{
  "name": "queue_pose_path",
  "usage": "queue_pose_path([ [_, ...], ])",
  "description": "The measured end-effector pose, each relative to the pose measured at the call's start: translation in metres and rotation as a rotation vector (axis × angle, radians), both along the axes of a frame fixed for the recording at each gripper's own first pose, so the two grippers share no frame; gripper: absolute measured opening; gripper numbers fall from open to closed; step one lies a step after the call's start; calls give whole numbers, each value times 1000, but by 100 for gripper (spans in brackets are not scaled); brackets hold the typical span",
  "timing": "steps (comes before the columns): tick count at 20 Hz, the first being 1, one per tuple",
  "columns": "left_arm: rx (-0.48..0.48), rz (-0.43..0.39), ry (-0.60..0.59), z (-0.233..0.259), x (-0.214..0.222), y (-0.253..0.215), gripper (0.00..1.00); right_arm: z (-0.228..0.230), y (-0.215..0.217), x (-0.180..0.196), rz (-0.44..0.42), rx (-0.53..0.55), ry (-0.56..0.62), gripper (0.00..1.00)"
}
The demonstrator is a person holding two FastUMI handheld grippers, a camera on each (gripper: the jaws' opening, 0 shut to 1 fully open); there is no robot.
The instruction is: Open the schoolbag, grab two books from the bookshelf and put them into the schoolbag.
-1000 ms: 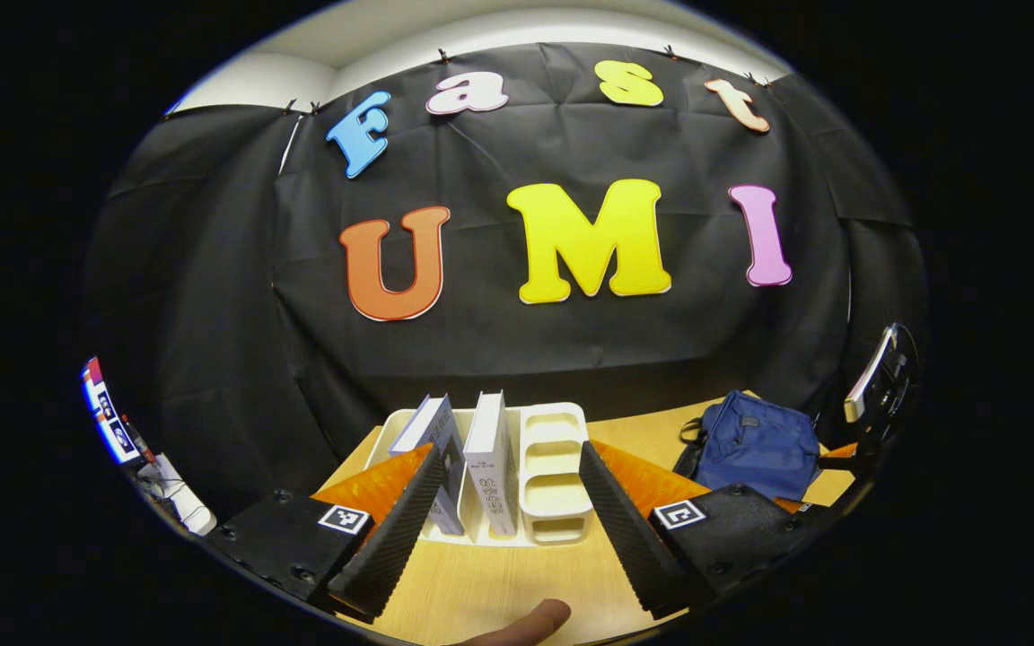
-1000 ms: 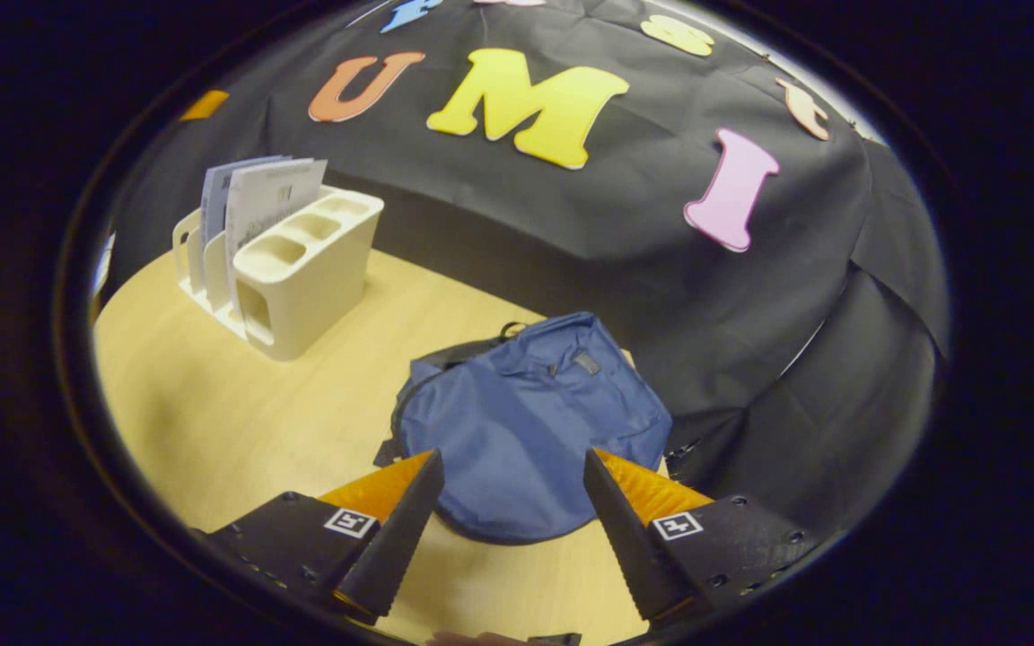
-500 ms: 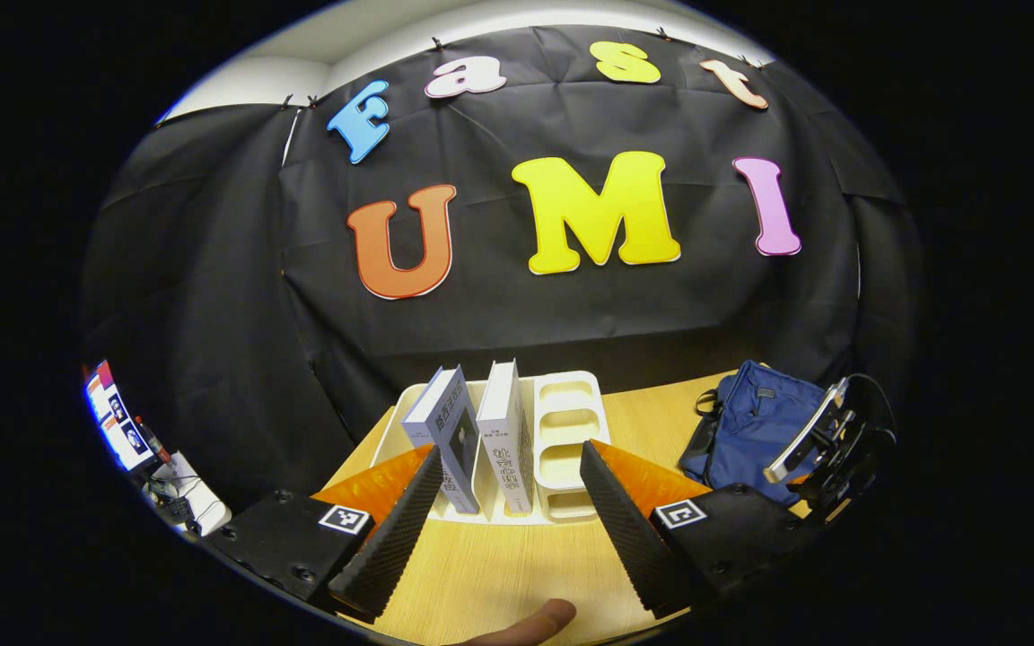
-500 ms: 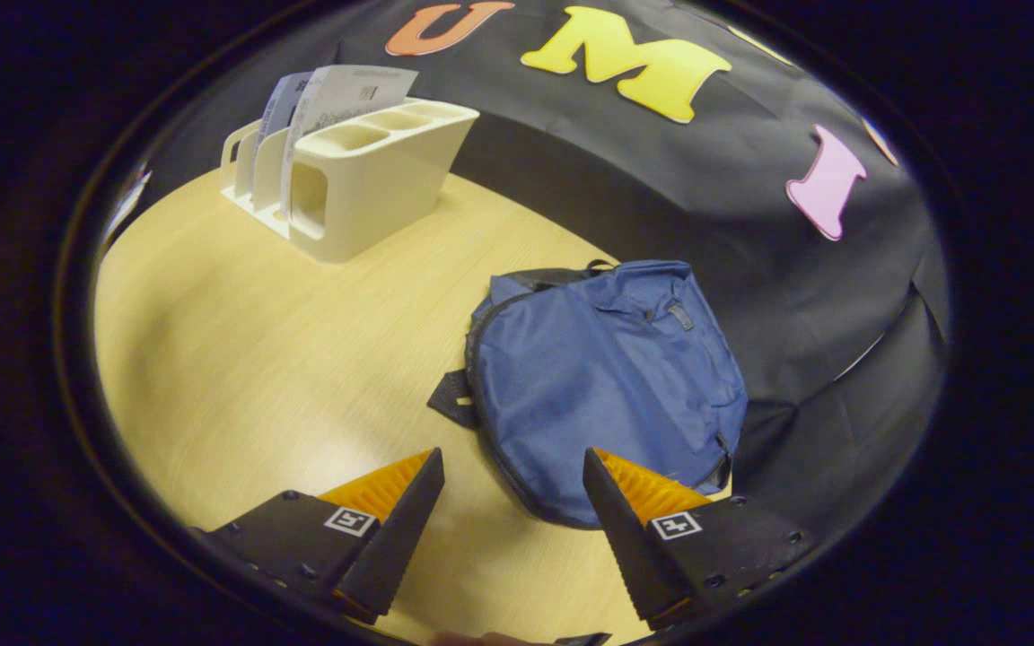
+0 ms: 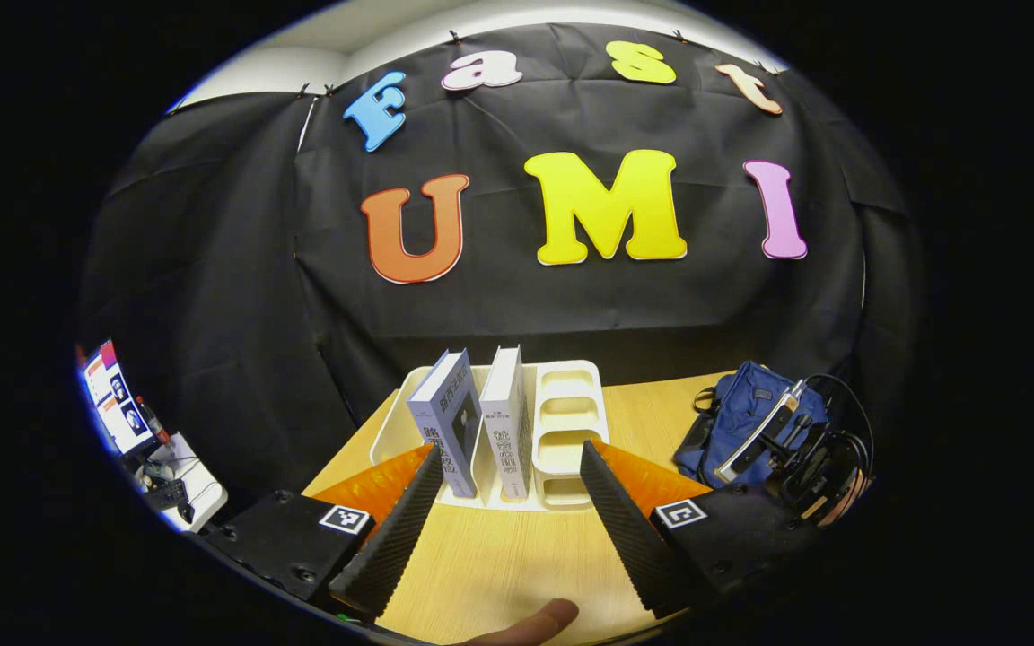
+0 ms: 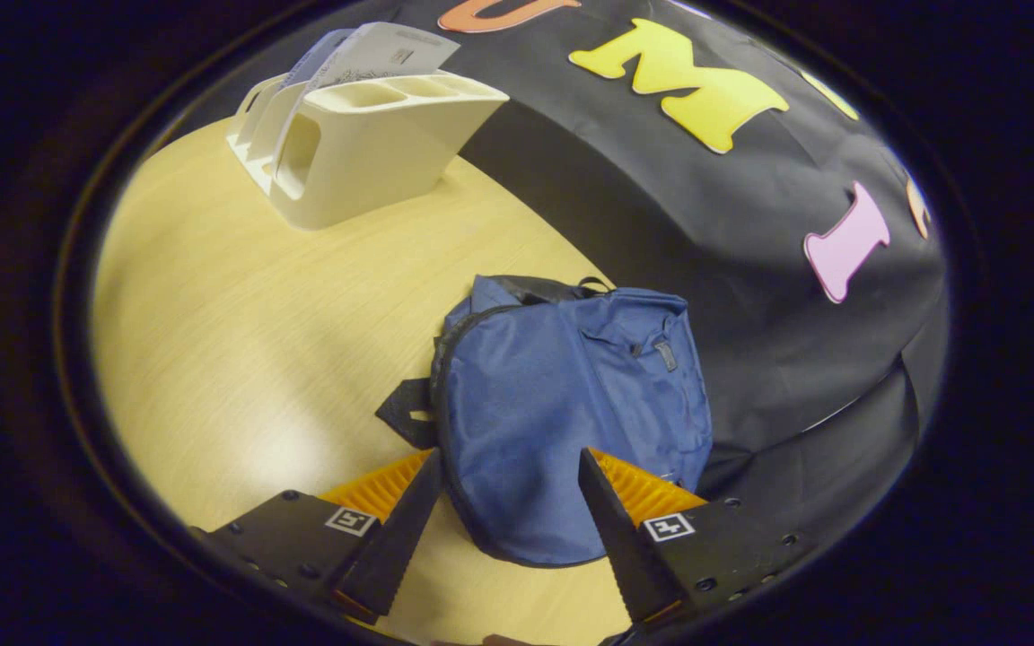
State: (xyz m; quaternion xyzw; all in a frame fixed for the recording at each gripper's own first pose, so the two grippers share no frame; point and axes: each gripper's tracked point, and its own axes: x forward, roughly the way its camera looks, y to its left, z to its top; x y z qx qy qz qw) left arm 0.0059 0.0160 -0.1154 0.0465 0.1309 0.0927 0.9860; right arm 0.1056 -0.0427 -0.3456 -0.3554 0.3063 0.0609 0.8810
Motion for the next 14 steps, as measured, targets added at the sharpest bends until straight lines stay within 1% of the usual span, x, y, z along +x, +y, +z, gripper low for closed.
queue_pose_path([
  [1,-12,7,3,-4,-3,2,99,7,-4,2,7,-9,-8,92],
  [2,-21,15,0,-6,-6,6,99,17,-10,6,-1,-21,-27,99],
  [3,-28,23,-1,-9,-7,9,99,22,-11,9,-6,-20,-41,92],
  [4,-37,29,0,-11,-10,11,99,22,-11,15,-15,-30,-54,92],
  [6,-64,50,20,-21,-18,19,99,8,-12,36,-63,-187,-92,92],
  [7,-65,52,23,-21,-20,21,99,7,-8,41,-66,-221,-115,90],
  [8,-56,49,23,-19,-23,24,99,5,-3,45,-58,-259,-133,93],
  [9,-46,48,21,-17,-26,26,99,3,1,48,-51,-272,-139,85],
  [10,-31,49,21,-15,-29,31,99,-1,6,51,-48,-257,-126,86],
  [11,-22,51,22,-15,-32,36,99,-1,6,54,-52,-237,-127,80],
  [12,-19,50,17,-14,-32,39,99,-1,3,56,-57,-245,-114,62],
  [13,-20,48,16,-13,-32,40,99,-3,2,57,-40,-262,-94,38],
  [14,-22,46,20,-15,-33,41,99,-5,-1,56,-30,-280,-65,24],
])
